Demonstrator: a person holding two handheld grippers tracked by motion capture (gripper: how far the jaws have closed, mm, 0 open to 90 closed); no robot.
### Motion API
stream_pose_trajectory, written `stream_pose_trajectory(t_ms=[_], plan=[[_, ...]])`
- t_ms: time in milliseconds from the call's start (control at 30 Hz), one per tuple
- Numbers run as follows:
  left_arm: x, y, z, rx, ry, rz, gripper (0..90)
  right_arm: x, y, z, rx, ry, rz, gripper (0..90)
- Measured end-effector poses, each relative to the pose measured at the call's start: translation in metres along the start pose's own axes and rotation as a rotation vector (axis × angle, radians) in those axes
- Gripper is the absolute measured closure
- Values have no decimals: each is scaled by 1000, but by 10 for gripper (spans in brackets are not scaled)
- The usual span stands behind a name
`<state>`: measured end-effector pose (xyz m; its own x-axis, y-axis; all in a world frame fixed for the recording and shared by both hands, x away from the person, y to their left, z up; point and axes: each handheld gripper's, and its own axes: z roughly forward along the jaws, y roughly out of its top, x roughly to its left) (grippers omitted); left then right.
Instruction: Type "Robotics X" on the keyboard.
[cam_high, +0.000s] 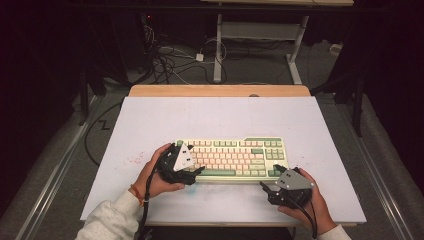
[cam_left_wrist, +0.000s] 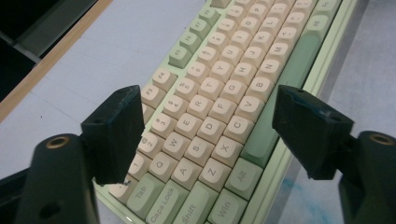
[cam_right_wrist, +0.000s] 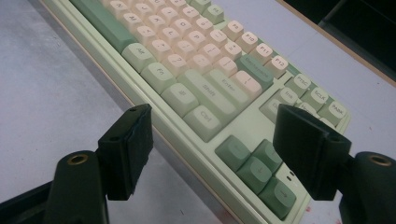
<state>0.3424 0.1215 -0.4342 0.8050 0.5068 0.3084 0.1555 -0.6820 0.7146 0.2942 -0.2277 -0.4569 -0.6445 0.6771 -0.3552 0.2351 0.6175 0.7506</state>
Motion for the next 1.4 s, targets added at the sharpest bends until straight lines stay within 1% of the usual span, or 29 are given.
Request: stream_pose_trajectory(t_ms=[67,133,233,300,367,400,467,500,567,667,767,833,867,1033,1200,1300,1400], plan=[[-1,-3,-1,0,18,7,222,0,0,0,0,0,1,287],[0,-7,-3,4,23,9,221,-1,0,0,0,-1,4,287],[1,-11,-5,2,40,2,221,-1,0,0,-3,-2,4,287],[2,-14,-8,-16,60,-6,222,-2,0,0,-4,-3,6,287],[3,-17,-10,-7,66,-10,222,-2,0,-1,-3,-4,6,287],[3,-19,-11,-12,72,-14,222,-2,0,-1,-4,-4,7,287],[3,-22,-12,-3,71,-17,221,-3,0,-2,-6,-8,6,289],[2,-24,-13,-1,81,-16,222,-4,0,-2,-9,-9,9,289],[2,-27,-14,3,77,-17,221,-5,0,-3,-11,-10,16,291],[2,-31,-16,-6,107,-19,221,-6,0,-3,-15,-15,18,293],[3,-36,-17,-3,116,-32,222,-6,1,-3,-16,-14,19,301],[3,-39,-17,5,108,-39,222,-6,1,-4,-17,-14,18,301],[3,-41,-17,7,111,-40,222,-6,1,-4,-18,-12,19,301],[2,-50,-17,38,101,-45,221,-8,1,-4,-23,-11,32,318],[-1,-60,-19,64,93,-65,212,-9,1,-6,-25,-13,40,332],[-3,-66,-21,73,83,-79,212,-11,1,-7,-26,-11,44,358],[-5,-71,-22,84,77,-88,212,-12,1,-7,-27,-6,59,411]])
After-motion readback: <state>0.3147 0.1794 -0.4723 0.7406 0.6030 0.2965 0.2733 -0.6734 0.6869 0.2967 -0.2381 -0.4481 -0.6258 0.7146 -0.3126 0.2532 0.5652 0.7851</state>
